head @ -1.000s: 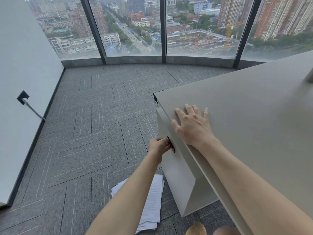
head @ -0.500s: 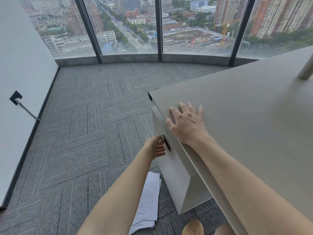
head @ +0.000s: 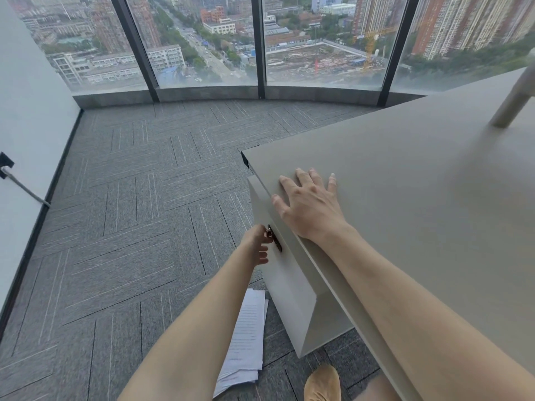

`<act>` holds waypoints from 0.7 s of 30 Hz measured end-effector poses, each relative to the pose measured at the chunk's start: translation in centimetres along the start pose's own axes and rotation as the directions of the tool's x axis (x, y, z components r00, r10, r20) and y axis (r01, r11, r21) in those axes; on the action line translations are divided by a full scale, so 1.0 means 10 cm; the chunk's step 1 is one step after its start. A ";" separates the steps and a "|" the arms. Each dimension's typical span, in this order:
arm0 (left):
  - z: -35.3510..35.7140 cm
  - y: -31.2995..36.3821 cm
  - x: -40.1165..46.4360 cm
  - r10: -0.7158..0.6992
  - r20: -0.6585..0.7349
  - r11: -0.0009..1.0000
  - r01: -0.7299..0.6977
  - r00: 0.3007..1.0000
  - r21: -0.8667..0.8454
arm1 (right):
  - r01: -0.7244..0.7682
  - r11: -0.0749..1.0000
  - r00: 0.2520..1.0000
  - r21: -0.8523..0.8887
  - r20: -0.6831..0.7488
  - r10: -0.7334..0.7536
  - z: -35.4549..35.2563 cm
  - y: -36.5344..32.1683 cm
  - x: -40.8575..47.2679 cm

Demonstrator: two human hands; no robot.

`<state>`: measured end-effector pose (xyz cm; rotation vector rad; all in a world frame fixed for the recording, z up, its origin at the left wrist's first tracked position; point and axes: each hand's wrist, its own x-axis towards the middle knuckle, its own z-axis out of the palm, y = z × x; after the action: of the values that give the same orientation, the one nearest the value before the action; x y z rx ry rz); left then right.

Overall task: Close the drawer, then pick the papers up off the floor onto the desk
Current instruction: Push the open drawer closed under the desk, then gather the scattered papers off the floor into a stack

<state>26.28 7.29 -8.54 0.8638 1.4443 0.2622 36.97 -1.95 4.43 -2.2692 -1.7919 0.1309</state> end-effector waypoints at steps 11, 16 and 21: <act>-0.55 -0.15 -0.76 0.401 -0.084 0.845 -0.333 0.912 0.418 | -0.050 0.999 0.996 -0.020 0.069 0.051 -0.11 -0.16 -0.11; -0.97 -0.26 -1.21 0.510 -0.104 0.721 -0.359 0.854 0.592 | -0.095 0.995 0.971 -0.010 0.221 0.095 -0.24 -0.52 -0.31; -1.35 -0.45 -1.59 0.548 -0.186 0.701 -0.326 0.816 0.634 | 0.094 0.992 0.984 0.088 0.145 -0.106 -0.17 -1.03 -0.73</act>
<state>9.70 -1.12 1.94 1.7646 1.6700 0.3695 25.87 -7.08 7.99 -2.1600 -1.9332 0.3566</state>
